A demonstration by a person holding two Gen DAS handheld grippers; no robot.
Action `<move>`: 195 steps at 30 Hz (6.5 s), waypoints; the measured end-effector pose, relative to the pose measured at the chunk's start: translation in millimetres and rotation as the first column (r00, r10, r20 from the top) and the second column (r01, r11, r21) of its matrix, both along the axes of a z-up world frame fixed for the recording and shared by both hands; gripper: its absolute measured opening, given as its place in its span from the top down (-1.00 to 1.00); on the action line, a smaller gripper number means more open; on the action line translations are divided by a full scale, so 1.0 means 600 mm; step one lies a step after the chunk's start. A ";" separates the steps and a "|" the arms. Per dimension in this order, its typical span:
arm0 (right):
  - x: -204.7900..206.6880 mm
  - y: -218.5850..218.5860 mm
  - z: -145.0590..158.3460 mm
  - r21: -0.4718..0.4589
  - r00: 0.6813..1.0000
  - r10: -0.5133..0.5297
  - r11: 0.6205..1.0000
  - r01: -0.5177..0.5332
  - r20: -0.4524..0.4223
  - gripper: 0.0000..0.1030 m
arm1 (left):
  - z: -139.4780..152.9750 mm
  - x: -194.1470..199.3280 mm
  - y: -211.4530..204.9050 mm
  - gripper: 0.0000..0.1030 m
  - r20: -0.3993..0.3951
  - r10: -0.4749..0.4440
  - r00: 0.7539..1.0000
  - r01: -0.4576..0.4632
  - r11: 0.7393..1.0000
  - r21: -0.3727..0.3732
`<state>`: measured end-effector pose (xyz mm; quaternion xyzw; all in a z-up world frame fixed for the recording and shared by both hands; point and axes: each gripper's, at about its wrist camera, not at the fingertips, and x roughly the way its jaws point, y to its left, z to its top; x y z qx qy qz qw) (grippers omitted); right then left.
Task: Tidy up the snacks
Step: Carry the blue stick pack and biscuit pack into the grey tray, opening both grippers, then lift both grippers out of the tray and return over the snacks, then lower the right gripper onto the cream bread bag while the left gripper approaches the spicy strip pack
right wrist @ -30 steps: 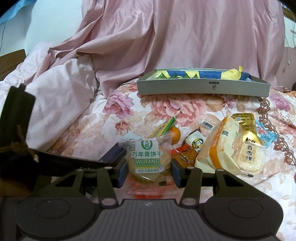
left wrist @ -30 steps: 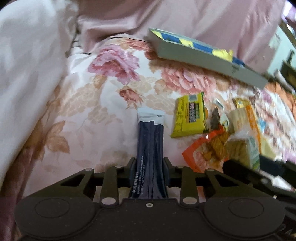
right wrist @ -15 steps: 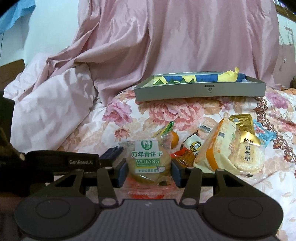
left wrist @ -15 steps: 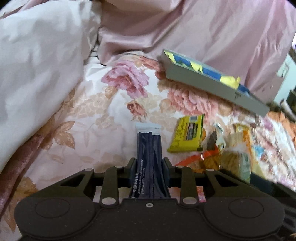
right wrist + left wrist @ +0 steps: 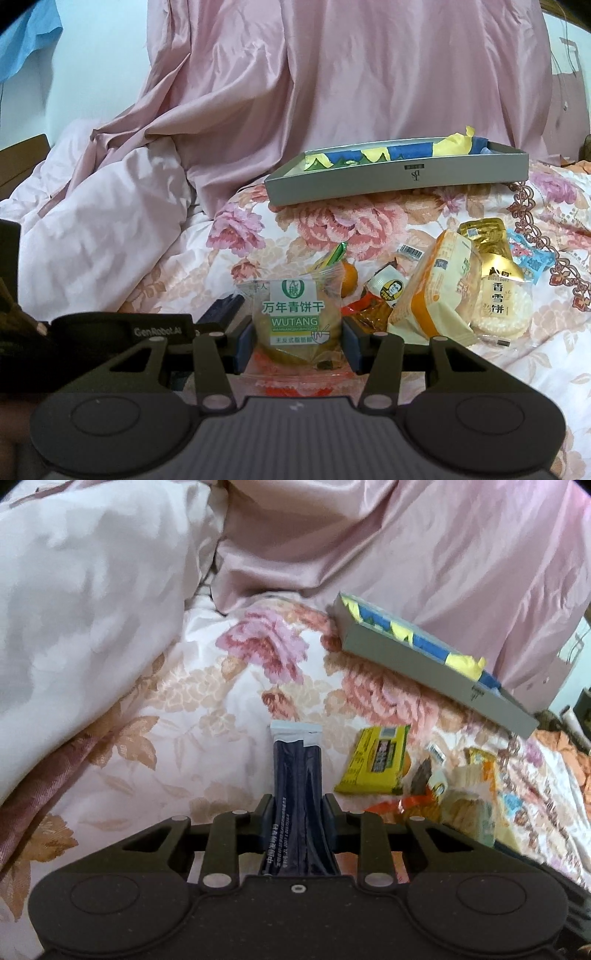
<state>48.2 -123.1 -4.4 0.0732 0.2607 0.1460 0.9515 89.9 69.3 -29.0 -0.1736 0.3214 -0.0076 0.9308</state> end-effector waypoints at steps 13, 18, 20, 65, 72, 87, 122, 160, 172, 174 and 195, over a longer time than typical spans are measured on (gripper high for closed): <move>0.015 -0.014 0.020 0.041 0.999 -0.035 0.999 0.034 0.008 -0.05 | 0.079 0.012 -0.023 0.44 0.211 -0.053 0.976 0.055 0.998 -0.002; 0.044 -0.039 0.048 0.048 0.996 -0.069 0.997 0.067 0.054 -0.05 | 0.110 0.048 -0.031 0.44 0.272 -0.044 0.961 0.052 0.998 -0.021; 0.064 -0.053 0.061 0.051 0.994 -0.078 0.996 0.074 0.078 -0.06 | 0.120 0.073 -0.037 0.44 0.287 -0.031 0.957 0.042 0.999 -0.032; 0.313 -0.123 0.104 -0.090 0.941 -0.219 0.964 0.249 0.259 -0.65 | 0.112 0.330 -0.090 -0.63 0.299 0.022 0.954 -0.004 0.998 -0.060; 0.240 -0.143 0.157 -0.074 0.910 -0.236 0.958 0.276 0.341 -1.00 | 0.158 0.245 -0.086 -0.98 0.351 0.046 0.935 -0.040 0.999 -0.025; 0.054 -0.159 0.178 -0.111 0.891 -0.205 0.956 0.271 0.406 -1.00 | 0.166 0.052 -0.078 -0.98 0.373 0.024 0.928 -0.045 0.998 0.047; -0.069 -0.139 0.048 -0.258 0.997 -0.068 0.963 0.072 0.023 -1.00 | 0.034 -0.026 -0.092 -0.99 0.109 -0.336 0.935 0.311 0.929 0.201; 0.154 -0.170 -0.007 0.138 0.900 -0.197 0.953 0.268 -0.388 -0.78 | -0.050 0.088 -0.132 -0.98 -0.011 -0.560 0.828 0.531 0.778 0.336; 0.142 -0.185 -0.008 0.154 0.918 -0.138 0.966 0.208 -0.373 -0.09 | -0.055 0.081 -0.153 -0.98 -0.057 -0.627 0.777 0.605 0.720 0.341; 0.130 -0.186 0.000 0.125 0.929 -0.113 0.978 0.166 -0.353 -0.09 | -0.058 0.080 -0.157 -0.97 -0.075 -0.620 0.781 0.602 0.715 0.355; 0.064 -0.263 0.013 0.097 0.961 -0.035 0.993 0.064 -0.273 -0.07 | -0.064 0.120 -0.201 -0.67 -0.153 -0.558 0.816 0.569 0.728 0.381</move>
